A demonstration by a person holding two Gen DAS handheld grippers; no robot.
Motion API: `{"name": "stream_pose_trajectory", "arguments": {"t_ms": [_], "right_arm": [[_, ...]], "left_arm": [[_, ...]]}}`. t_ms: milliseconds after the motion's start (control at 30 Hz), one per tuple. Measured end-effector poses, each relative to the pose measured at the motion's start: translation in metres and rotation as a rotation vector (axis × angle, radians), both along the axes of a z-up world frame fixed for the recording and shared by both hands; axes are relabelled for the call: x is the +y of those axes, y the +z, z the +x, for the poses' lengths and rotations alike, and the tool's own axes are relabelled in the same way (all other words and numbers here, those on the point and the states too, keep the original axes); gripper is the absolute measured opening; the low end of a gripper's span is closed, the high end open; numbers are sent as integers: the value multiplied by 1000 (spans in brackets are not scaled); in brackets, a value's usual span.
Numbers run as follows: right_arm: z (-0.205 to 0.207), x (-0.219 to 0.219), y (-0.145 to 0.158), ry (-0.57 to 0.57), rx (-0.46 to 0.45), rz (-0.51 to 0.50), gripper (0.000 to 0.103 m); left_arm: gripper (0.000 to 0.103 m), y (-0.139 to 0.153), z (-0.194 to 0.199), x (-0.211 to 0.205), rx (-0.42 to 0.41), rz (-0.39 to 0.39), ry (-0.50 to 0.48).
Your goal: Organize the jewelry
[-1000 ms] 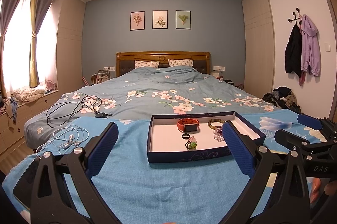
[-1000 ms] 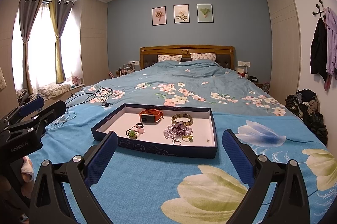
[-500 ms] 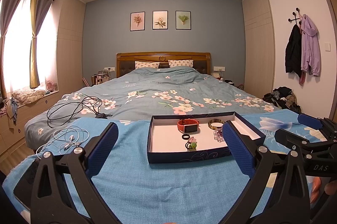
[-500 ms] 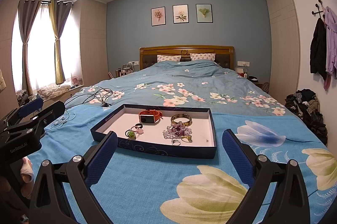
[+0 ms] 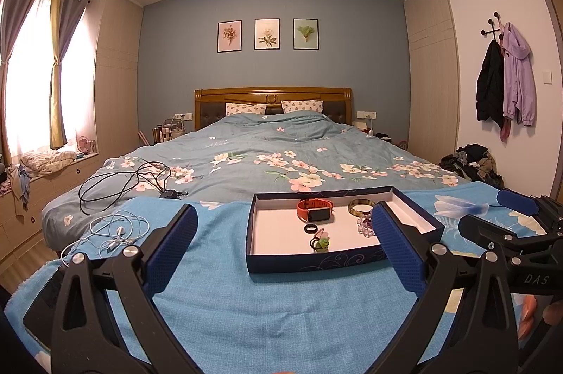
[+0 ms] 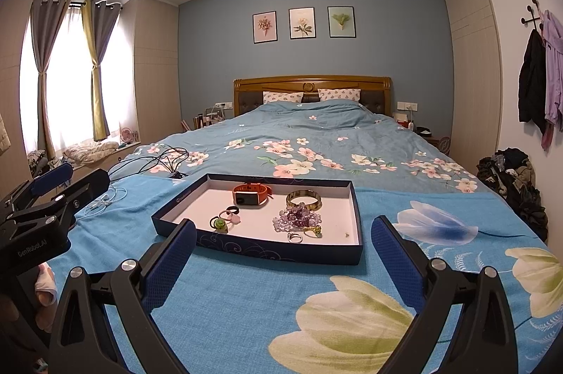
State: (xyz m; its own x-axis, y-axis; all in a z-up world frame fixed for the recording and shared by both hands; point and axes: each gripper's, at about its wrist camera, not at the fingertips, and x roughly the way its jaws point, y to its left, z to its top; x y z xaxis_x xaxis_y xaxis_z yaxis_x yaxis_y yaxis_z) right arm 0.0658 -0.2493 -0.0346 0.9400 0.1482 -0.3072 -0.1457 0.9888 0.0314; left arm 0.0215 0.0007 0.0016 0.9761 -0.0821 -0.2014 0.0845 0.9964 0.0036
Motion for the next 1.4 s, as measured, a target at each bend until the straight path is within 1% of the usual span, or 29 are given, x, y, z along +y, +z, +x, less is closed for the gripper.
{"name": "stream_pose_trajectory", "arguments": {"t_ms": [1400], "right_arm": [[1, 3, 0, 0, 1, 1, 96]], "left_arm": [[97, -2, 3, -2, -1, 2, -1]]}}
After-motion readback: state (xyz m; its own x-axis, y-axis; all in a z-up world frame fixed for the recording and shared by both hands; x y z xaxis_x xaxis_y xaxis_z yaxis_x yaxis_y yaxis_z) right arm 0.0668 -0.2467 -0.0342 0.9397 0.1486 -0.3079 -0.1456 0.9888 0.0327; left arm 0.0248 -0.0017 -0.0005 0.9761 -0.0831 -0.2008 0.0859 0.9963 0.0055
